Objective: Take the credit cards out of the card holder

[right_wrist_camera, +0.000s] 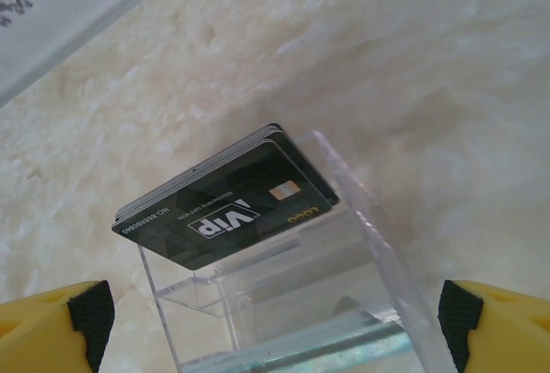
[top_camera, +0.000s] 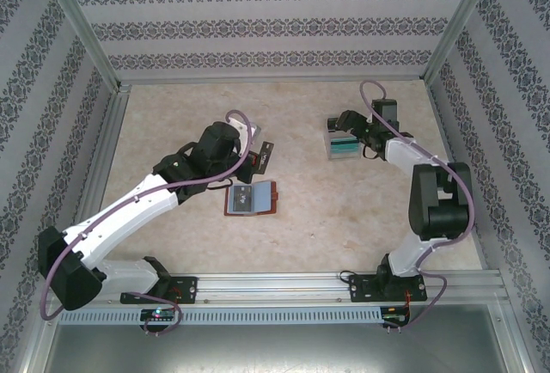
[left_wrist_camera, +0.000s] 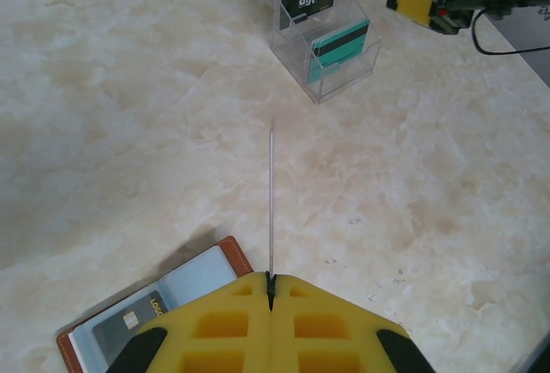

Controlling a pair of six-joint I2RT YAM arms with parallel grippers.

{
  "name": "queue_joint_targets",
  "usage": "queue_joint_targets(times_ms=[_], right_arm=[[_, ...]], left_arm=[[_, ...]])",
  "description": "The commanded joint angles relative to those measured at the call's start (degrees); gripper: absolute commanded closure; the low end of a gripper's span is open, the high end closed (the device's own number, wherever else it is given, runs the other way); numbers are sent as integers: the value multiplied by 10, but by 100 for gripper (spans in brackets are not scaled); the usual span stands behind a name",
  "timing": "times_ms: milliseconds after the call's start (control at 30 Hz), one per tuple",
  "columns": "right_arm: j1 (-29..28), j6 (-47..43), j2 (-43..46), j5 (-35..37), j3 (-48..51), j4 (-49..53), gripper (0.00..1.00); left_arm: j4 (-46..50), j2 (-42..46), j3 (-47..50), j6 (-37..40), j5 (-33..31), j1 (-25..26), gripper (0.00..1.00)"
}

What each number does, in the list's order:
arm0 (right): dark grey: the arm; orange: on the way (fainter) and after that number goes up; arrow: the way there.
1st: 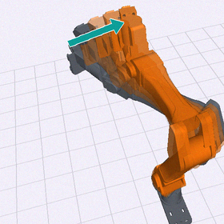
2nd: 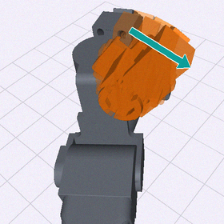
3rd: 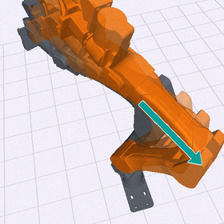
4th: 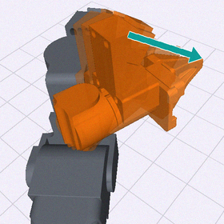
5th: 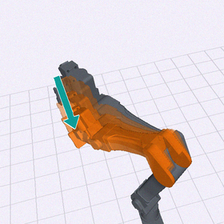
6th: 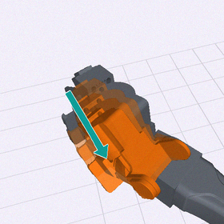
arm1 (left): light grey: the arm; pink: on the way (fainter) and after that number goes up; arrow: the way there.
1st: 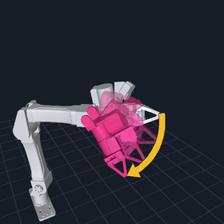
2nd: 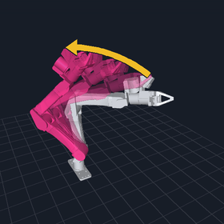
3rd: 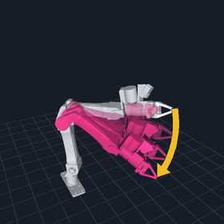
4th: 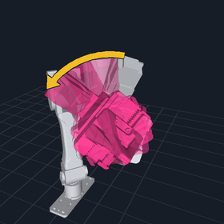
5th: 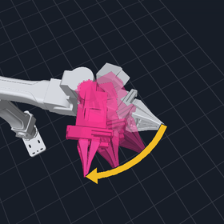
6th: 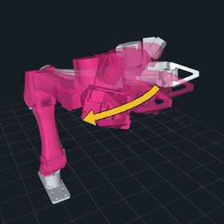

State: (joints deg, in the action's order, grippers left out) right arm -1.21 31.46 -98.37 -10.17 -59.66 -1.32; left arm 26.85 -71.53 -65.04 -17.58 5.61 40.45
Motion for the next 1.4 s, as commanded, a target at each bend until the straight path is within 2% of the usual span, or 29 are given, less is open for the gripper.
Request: queue_joint_targets(times_ms=[0,400,667,933,1367], right_arm=[[8,-11,-27,-56,-36,-28,2],[19,1,-91,-142,-43,-63,2],[18,-5,-76,-116,-36,-58,2],[30,-29,-57,-82,-73,-17,2],[31,-20,-149,-177,-121,-34,2]], left_arm=[[9,13,12,-7,-15,4,100],[2,19,31,-9,-24,4,100],[5,31,38,-13,-29,4,100],[12,36,31,-19,-28,4,100],[11,15,27,-19,-27,2,100]])
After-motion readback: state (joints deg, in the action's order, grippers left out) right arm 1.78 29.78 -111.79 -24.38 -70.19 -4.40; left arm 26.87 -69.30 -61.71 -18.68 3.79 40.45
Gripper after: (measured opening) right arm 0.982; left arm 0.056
